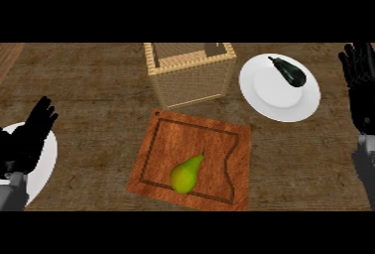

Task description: Pick the pear from the cutting board and place it in the basket

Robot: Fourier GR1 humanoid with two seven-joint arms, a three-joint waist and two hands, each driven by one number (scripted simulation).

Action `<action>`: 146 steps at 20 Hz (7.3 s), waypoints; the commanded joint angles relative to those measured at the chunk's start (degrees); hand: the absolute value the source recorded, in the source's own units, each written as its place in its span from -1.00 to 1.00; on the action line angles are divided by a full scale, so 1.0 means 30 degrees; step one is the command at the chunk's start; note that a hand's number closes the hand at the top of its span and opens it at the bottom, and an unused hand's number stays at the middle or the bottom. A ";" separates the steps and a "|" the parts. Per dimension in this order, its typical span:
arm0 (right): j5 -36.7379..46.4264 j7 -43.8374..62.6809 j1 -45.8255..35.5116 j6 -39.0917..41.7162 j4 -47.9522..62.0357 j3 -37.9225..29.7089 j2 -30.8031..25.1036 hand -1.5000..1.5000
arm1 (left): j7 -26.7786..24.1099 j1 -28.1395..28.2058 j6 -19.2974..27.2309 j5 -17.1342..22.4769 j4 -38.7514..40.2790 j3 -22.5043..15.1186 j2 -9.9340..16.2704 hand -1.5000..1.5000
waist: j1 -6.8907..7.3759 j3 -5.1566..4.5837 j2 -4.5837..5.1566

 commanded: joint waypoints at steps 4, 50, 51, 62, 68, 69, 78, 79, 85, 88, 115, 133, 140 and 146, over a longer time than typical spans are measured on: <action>-0.3646 -0.4203 0.3476 -0.1449 -0.0267 0.0003 0.7318 1.00 | 0.0357 -0.1062 0.0666 -0.1843 -0.0270 -0.1405 -0.0270 0.00 | -0.0559 0.0089 -0.0280; 1.5321 1.5256 1.1441 -0.9612 -1.3134 1.6407 -0.0460 -1.00 | 0.3112 -0.1661 0.0277 -0.5070 -0.1499 -0.2114 -0.2398 0.00 | 0.0104 -0.0098 -0.0369; 1.6021 1.7483 1.0121 -0.8288 -1.3328 1.6255 0.0623 -1.00 | 0.2520 -0.2528 0.1012 -0.5625 -0.0413 -0.2196 -0.3128 0.00 | 0.0099 -0.0114 -0.0337; 1.5236 1.3646 1.0405 -0.9055 -0.8995 1.7022 0.3426 -1.00 | 0.4006 -0.1289 -0.0702 -0.6411 -0.2574 -0.0936 -0.3117 0.00 | 0.0148 -0.0089 -0.0382; 1.4534 1.3380 0.8563 -0.7599 -0.7509 1.4909 0.4846 -1.00 | 0.3854 -0.2052 -0.1544 -0.7317 -0.1572 -0.0066 -0.3643 0.00 | 0.0130 -0.0092 -0.0366; 1.4433 1.2850 0.7774 -0.7603 -0.6214 1.4439 0.5229 -1.00 | 0.2961 -0.1123 -0.1306 -0.7131 -0.1616 0.0016 -0.4033 0.00 | 0.0172 -0.0092 -0.0361; 1.5510 1.2230 0.8171 -0.7643 -0.5068 1.4617 0.7129 -1.00 | 0.3450 -0.1286 -0.2179 -0.7907 -0.1966 0.0834 -0.4916 0.00 | 0.0135 -0.0095 -0.0370; 1.3701 1.0463 0.6360 -0.8273 -0.1660 1.3650 0.7912 -1.00 | 0.4929 -0.2455 -0.1468 -0.8186 -0.2112 0.0625 -0.5049 0.00 | 0.0186 -0.0088 -0.0347; 1.3893 1.1524 0.6229 -0.8709 -0.1374 1.4827 0.7965 -1.00 | 0.3032 -0.2376 -0.2508 -0.8753 -0.0412 0.1309 -0.5370 0.00 | 0.0139 -0.0094 -0.0346; 1.3055 1.0041 0.6980 -0.7797 -0.0871 1.3839 0.7852 -1.00 | 0.3591 -0.2621 -0.2462 -0.9010 -0.0757 0.1442 -0.5500 0.00 | 0.0120 -0.0091 -0.0351; 1.6360 1.3777 -0.0382 -0.8587 0.5555 1.5811 0.7972 1.00 | 0.3889 -0.1870 -0.3115 -1.0107 -0.2024 0.1972 -0.6741 0.00 | 0.0543 -0.0109 -0.0314; 1.3121 1.9602 -1.4180 -0.1047 0.8705 1.5982 0.7983 1.00 | 0.3939 -0.4215 -0.4181 -1.0429 -0.1029 0.0404 -0.7444 0.00 | 0.4149 -0.0149 0.0335; 1.1971 2.0774 -1.9000 -0.4727 0.8544 1.3876 0.7981 1.00 | 0.4082 -0.4834 -0.4168 -1.0452 -0.0460 0.0760 -0.7220 0.00 | 0.3641 -0.0193 0.0094; 1.1505 2.1946 -2.3706 -0.5556 1.0859 1.2631 0.7977 1.00 | 0.3950 -0.4727 -0.4385 -1.0219 -0.0274 0.1063 -0.6983 0.00 | 0.3239 -0.0242 -0.0065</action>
